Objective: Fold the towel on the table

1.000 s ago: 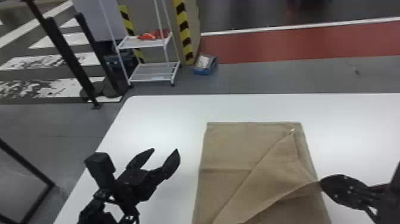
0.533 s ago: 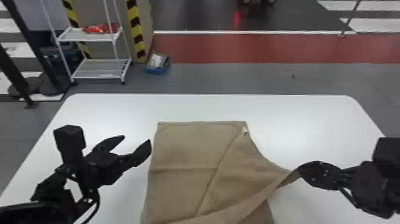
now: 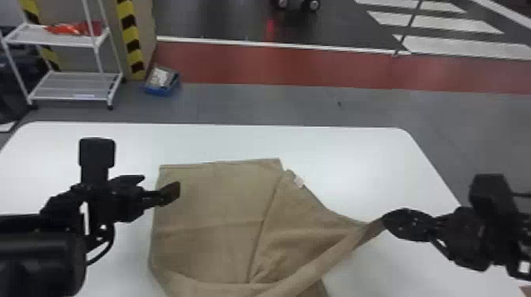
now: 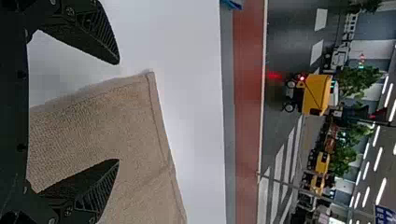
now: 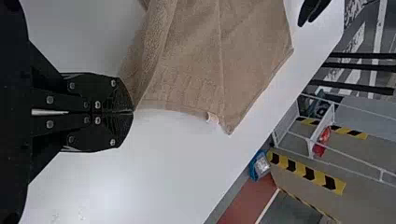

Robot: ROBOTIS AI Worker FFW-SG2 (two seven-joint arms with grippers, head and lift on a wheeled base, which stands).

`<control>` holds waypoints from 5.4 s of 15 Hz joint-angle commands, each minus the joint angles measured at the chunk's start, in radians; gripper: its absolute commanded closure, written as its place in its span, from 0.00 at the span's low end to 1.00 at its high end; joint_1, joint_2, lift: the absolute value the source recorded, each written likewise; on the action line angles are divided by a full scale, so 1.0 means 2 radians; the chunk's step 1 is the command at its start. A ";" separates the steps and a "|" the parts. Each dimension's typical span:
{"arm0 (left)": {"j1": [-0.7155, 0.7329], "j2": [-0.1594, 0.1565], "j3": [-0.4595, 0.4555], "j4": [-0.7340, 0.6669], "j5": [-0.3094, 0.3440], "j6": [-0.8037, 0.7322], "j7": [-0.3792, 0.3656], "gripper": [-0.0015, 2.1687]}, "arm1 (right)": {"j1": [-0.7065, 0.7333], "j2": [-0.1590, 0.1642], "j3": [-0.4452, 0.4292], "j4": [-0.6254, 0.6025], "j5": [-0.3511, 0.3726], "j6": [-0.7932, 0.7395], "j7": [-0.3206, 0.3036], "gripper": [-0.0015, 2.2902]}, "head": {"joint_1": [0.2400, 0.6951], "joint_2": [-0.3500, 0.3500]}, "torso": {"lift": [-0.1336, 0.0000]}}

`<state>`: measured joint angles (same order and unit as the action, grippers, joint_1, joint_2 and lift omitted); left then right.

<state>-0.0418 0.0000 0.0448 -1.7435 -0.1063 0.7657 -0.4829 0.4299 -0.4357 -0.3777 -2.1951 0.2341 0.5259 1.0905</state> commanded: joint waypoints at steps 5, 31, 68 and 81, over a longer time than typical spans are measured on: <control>-0.073 -0.001 -0.042 0.122 -0.020 -0.001 0.023 0.20 | 0.002 0.000 -0.005 0.011 0.000 -0.001 0.001 0.74 | 1.00 0.19 | 0.11; 0.289 -0.001 0.115 -0.247 0.086 -0.099 0.116 0.01 | -0.058 0.016 -0.030 0.151 0.056 -0.095 -0.013 0.73 | 1.00 0.26 | 0.11; 0.167 0.067 0.189 -0.227 -0.392 -0.265 -0.463 0.81 | -0.062 0.016 -0.083 0.104 -0.017 -0.059 -0.021 0.73 | 1.00 0.36 | 0.11; -0.187 0.047 0.061 -0.033 -0.468 0.039 -0.295 0.81 | -0.374 0.065 0.137 0.247 -0.033 0.057 -0.205 0.74 | 0.84 0.54 | 0.11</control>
<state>-0.3178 0.1132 0.1749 -1.9051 -1.0339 0.8244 -1.0980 -0.2287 -0.3257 -0.1396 -1.7800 0.1635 0.6494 0.7035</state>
